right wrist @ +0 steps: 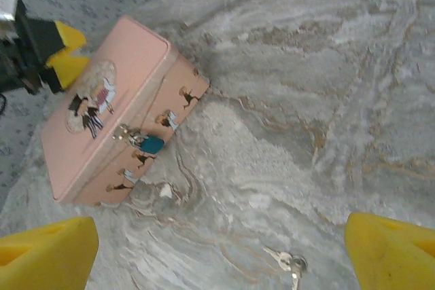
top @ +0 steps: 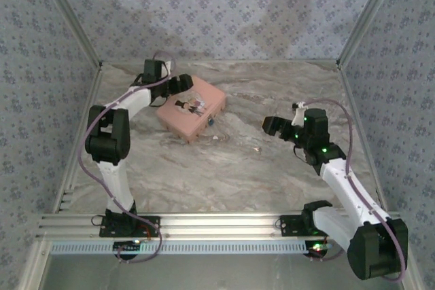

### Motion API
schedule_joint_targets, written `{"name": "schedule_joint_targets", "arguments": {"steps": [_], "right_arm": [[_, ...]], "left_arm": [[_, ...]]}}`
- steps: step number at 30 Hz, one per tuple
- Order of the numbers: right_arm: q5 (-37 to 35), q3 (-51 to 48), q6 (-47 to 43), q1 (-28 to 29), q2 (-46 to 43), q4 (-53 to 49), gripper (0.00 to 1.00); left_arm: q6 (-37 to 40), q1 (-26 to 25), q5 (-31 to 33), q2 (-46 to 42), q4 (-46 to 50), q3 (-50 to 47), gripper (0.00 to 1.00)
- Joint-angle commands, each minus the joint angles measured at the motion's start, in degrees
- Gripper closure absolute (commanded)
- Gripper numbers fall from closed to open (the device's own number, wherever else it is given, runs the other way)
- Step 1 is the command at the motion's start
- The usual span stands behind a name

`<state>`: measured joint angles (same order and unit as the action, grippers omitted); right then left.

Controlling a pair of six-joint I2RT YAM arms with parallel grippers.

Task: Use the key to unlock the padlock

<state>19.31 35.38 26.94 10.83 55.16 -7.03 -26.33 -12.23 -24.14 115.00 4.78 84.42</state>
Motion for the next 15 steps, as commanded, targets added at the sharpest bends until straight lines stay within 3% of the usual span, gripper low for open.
{"name": "schedule_joint_targets", "arguments": {"steps": [1, 7, 15], "right_arm": [[-1.0, 0.1, -1.7, 0.6, 1.4, -2.2, 0.05], [0.1, 5.4, -3.1, 1.2, 9.3, -3.1, 0.07], [1.6, 13.7, -3.6, 3.4, 19.6, -2.8, 0.1]], "left_arm": [[3.2, -2.7, -5.4, 0.8, 2.8, 2.4, 0.16], [6.8, -7.8, -9.0, 0.9, 6.0, 3.7, 0.19], [7.6, -10.7, -7.0, -4.6, 6.9, 1.1, 0.18]]}}
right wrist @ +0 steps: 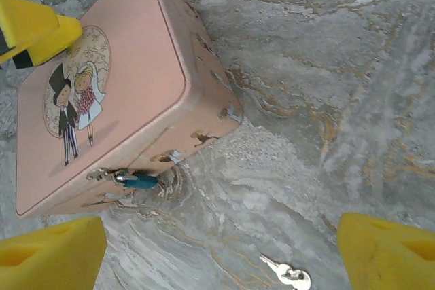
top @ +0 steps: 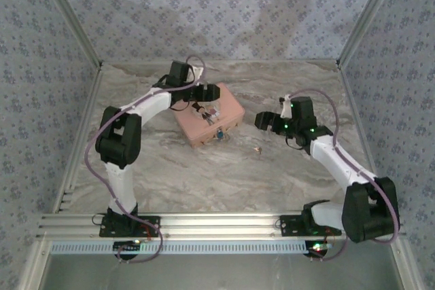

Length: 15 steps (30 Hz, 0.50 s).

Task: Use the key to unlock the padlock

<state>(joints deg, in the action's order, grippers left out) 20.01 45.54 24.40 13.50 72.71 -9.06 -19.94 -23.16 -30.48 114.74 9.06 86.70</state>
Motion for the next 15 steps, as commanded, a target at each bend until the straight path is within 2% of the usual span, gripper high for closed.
{"name": "schedule_joint_targets", "arguments": {"steps": [1, 9, 15], "right_arm": [[1.1, 4.9, -1.1, 0.9, 3.5, -1.2, 0.1], [3.8, 15.7, -1.7, 1.7, 15.3, -3.0, 0.14], [6.3, 26.3, -1.4, 2.5, 25.4, -3.8, 0.16]], "left_arm": [[1.0, 0.2, 0.4, -6.1, 2.6, -2.2, 0.18], [-3.5, -0.3, 12.0, -24.8, 1.3, -17.1, 0.15], [-11.5, -0.9, 22.6, -36.3, 0.8, -32.3, 0.13]]}}
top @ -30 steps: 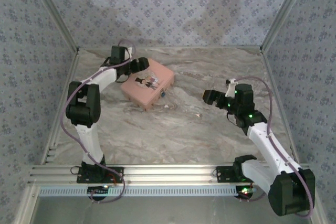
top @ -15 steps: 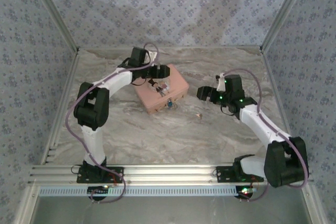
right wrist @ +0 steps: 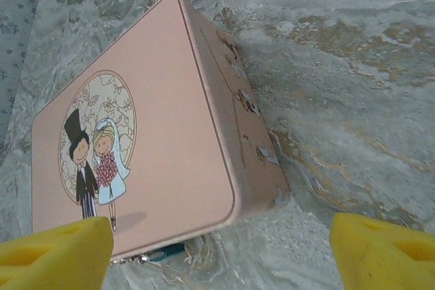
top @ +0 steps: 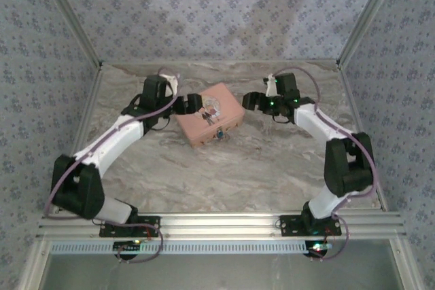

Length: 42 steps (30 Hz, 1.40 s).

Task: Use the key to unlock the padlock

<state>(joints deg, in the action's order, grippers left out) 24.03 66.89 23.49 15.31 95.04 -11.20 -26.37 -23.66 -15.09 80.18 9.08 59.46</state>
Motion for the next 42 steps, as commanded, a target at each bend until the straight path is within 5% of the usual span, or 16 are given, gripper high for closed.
{"name": "schedule_joint_targets", "arguments": {"steps": [1, 13, 31, 42], "right_arm": [[2.5, 6.9, -0.7, 1.0, 5.1, -2.3, 0.16], [5.7, 16.7, -1.6, 5.8, 16.7, -6.6, 0.29], [0.6, -11.3, 1.5, 11.8, -6.5, -0.4, 0.31], [-5.6, -12.5, 0.6, 11.0, -11.1, -4.2, 0.24]], "left_arm": [[-7.1, -0.4, 8.8, -3.0, 0.7, -7.4, 0.13], [-11.1, -0.8, 7.1, -0.7, -13.2, -15.4, 0.11], [-9.3, -2.0, 1.2, 4.4, -15.0, -13.4, 0.13], [-8.5, -3.4, 2.9, 2.9, -14.0, -14.2, 0.12]]}}
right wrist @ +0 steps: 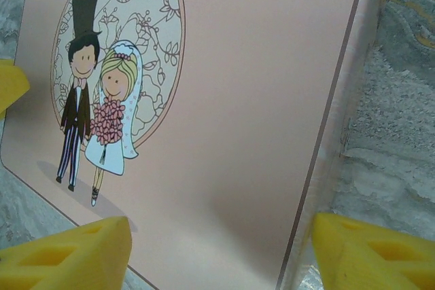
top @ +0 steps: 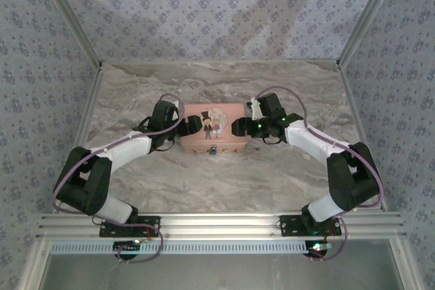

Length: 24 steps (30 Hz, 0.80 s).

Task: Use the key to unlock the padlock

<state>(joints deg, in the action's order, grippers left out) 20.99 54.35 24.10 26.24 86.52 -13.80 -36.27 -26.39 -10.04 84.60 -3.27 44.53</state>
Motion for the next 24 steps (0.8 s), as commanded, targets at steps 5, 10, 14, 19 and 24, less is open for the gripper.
{"name": "schedule_joint_targets", "arguments": {"steps": [5, 10, 14, 19, 24], "right_arm": [[-9.0, -1.2, -1.0, -0.5, -7.1, -4.1, 0.21], [-16.7, -2.7, -1.6, -1.2, -14.4, -7.1, 0.21], [-18.5, -1.1, 0.8, -2.9, -17.2, -15.3, 0.28], [-22.2, -0.2, 3.1, -3.4, -17.5, -23.6, 0.4], [-21.8, -0.6, 6.2, -3.5, -16.7, -28.2, 0.41]], "left_arm": [[1.9, -0.7, -1.0, -2.9, -0.4, 0.7, 0.12], [2.0, -0.7, 0.9, -5.7, 1.3, -0.1, 0.12], [1.8, -0.8, 1.8, -9.3, 6.5, 0.6, 0.13], [2.6, -2.2, 2.1, -15.8, 11.9, -0.2, 0.13], [3.2, -7.6, 6.1, -20.5, 16.9, -0.6, 0.14]]}}
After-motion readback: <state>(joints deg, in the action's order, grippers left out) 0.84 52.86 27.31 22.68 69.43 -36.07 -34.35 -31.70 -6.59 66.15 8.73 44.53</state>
